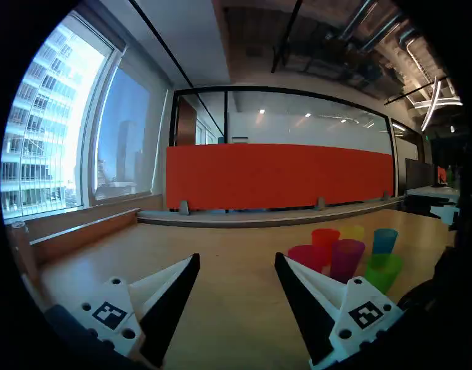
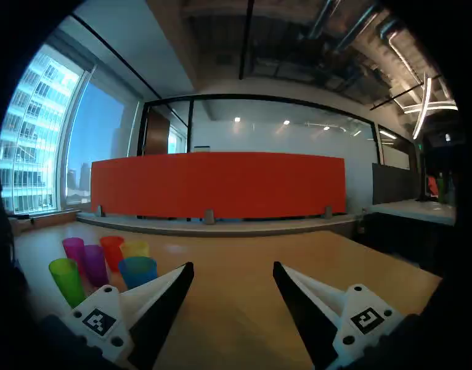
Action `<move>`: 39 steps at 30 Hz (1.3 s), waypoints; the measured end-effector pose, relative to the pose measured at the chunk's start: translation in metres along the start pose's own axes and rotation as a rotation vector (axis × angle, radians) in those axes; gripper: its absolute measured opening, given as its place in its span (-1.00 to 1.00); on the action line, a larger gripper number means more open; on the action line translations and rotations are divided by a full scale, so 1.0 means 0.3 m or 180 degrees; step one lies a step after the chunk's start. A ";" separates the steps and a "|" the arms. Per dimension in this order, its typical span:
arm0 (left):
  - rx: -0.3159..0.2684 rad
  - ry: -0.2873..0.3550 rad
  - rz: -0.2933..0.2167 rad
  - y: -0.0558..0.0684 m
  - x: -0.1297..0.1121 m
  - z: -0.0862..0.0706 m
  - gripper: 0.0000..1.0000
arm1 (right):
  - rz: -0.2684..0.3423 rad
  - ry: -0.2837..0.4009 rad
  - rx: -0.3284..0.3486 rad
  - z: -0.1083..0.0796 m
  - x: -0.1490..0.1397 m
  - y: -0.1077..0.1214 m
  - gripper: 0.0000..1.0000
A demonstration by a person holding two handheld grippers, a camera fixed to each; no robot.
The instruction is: Pour water
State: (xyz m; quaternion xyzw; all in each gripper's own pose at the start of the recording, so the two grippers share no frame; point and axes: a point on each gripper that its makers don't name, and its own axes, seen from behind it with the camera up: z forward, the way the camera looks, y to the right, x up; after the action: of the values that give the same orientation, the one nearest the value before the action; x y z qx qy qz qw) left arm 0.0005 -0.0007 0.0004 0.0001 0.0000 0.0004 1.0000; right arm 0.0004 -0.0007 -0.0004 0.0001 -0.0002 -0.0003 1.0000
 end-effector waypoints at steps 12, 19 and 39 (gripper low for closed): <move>0.0000 0.0000 0.0000 0.000 0.000 -0.001 0.80 | 0.0001 0.0000 0.0000 0.000 0.001 0.000 0.99; 0.0000 0.0000 0.0000 0.000 0.002 0.000 0.80 | 0.0001 0.0000 0.0000 0.000 0.001 0.000 0.99; 0.0026 0.0002 0.0030 -0.007 0.005 0.002 0.80 | -0.0021 -0.0028 0.0020 0.011 -0.008 -0.004 0.99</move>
State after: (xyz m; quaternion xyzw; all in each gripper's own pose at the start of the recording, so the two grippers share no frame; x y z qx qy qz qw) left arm 0.0020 -0.0029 0.0010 0.0041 0.0003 0.0051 1.0000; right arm -0.0019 -0.0017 0.0029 0.0033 -0.0045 -0.0037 1.0000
